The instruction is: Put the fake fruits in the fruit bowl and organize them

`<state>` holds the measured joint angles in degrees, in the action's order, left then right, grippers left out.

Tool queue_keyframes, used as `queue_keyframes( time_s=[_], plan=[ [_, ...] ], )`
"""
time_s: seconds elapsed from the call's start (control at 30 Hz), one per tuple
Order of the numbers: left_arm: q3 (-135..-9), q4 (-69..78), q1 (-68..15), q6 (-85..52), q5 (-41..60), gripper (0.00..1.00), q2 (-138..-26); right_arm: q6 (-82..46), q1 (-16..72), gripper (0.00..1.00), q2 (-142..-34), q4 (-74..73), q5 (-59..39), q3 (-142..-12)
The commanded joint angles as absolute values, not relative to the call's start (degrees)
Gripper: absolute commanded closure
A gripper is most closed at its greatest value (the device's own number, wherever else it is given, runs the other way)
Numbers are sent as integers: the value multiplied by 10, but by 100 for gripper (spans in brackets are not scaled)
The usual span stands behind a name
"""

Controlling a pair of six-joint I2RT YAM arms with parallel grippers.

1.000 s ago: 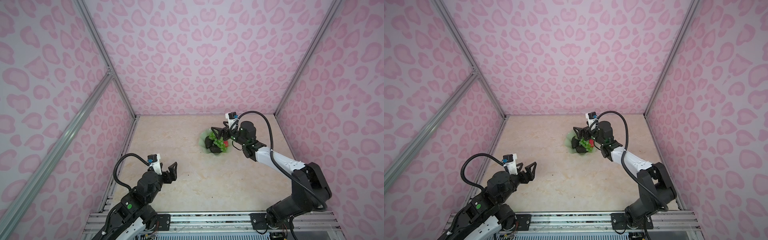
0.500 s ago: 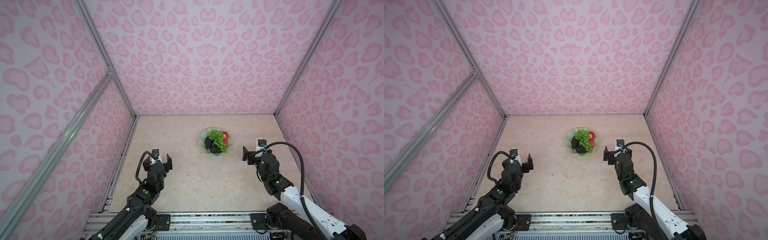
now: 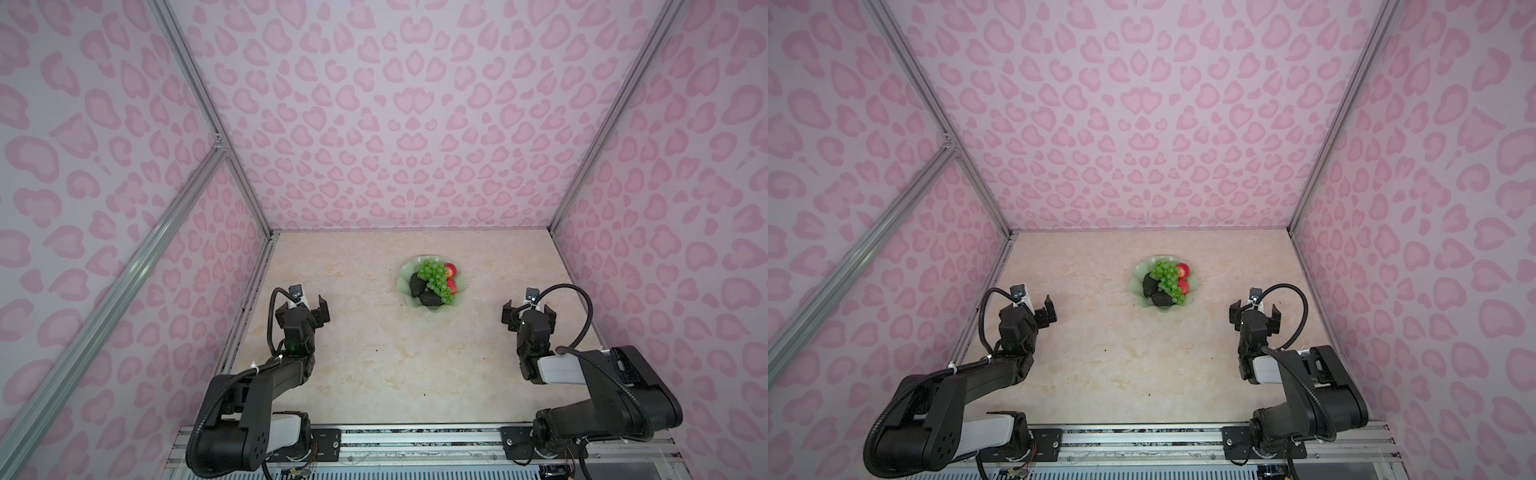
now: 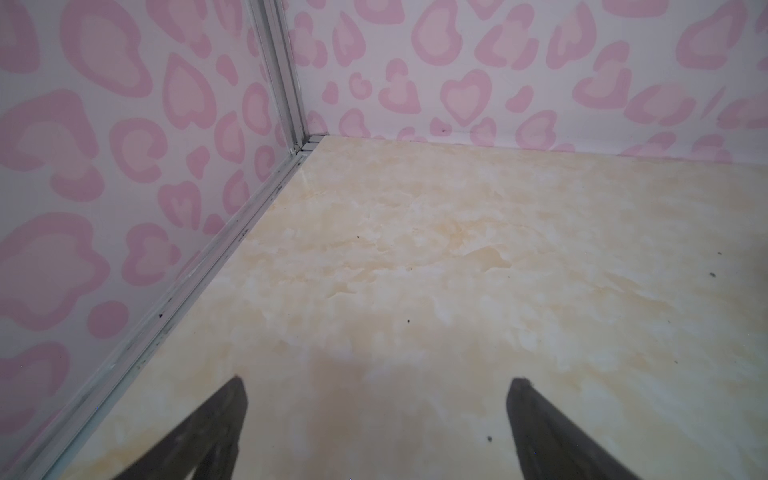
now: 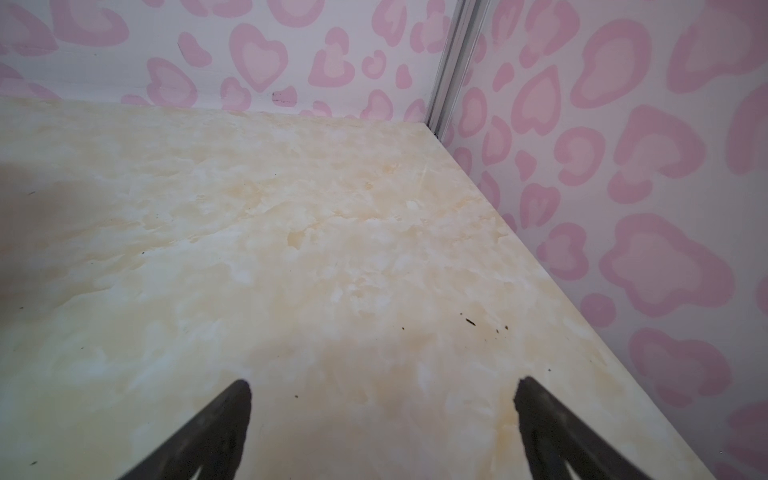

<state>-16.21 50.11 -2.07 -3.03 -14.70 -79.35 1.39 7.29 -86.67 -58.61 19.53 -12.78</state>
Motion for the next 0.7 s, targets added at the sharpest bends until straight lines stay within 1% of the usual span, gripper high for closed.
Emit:
queue_keyframes(
  time_s=[0.0,0.03,0.23,0.33,0.57,0.6,0.67],
  plan=[
    [-176,594,-11,-25,-94,2,-847,32,69,1,-904,-732,150,-123],
    [-186,557,-5,-29,-87,2,-838,33,68,1,-907,-740,145,-120],
    [-186,563,0,-38,-95,2,-843,25,55,1,-876,-633,117,-152],
    [-186,564,0,-38,-95,2,-842,25,54,1,-880,-649,116,-147],
    [-192,555,1,-39,-91,2,-845,20,54,1,-878,-626,124,-156],
    [-190,556,0,-38,-91,2,-844,15,54,1,-878,-624,131,-157],
    [-188,560,1,-37,-91,2,-843,-18,48,1,-877,-629,191,-153]
  ],
)
